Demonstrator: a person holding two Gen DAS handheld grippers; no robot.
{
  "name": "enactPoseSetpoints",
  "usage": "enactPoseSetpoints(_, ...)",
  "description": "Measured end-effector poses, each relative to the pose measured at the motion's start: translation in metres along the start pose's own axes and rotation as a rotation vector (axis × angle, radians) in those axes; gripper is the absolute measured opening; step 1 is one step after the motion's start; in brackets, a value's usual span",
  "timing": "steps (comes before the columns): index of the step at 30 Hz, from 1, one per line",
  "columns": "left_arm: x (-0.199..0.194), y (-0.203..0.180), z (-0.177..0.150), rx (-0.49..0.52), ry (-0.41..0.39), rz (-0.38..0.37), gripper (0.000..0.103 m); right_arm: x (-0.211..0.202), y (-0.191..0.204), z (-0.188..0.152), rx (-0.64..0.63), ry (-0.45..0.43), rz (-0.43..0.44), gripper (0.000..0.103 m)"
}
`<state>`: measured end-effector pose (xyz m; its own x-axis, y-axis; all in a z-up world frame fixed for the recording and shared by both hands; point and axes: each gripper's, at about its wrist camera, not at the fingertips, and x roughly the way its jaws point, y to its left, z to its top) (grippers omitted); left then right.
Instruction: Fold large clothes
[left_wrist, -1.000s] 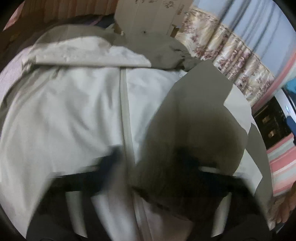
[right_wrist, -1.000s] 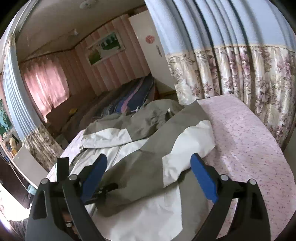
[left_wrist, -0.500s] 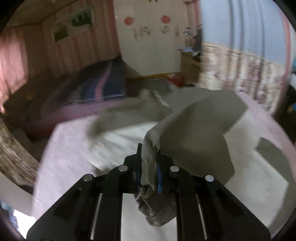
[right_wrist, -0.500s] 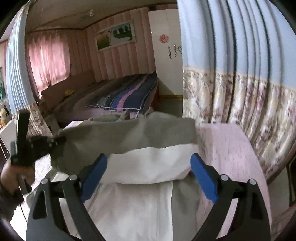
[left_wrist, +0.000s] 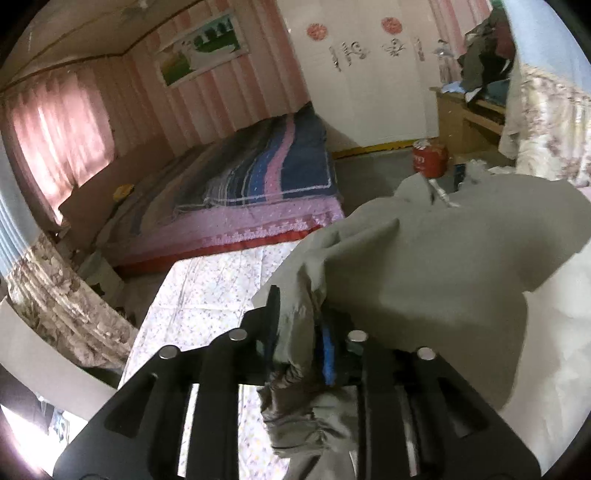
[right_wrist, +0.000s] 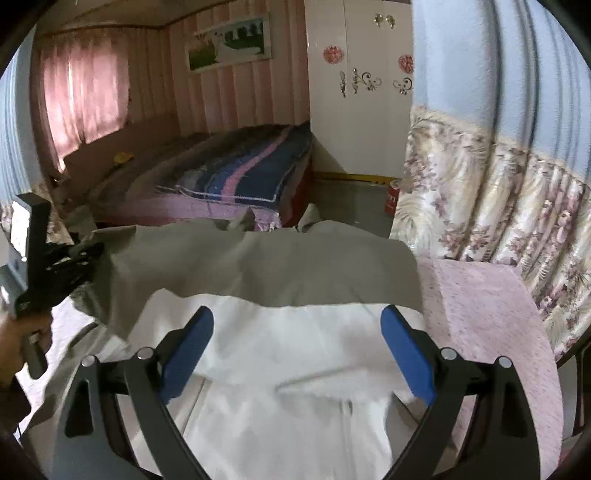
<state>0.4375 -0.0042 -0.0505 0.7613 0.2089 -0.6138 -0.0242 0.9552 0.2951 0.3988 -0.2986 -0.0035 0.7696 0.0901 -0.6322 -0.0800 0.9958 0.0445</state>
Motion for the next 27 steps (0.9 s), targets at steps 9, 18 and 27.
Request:
enactPoseSetpoints(9,0.022,0.006,-0.006,-0.062,-0.006,0.01,0.074,0.073,0.009,-0.004,-0.024,0.077,-0.05,0.092)
enactPoseSetpoints(18,0.031,-0.014,-0.013,-0.079,-0.009,-0.031,0.087,0.117,0.003,-0.012,-0.03,0.159,-0.103,0.094)
enactPoseSetpoints(27,0.075,-0.026,-0.031,-0.042,0.104,-0.026,0.097,0.148,0.003,-0.019,-0.041,0.244,-0.133,0.101)
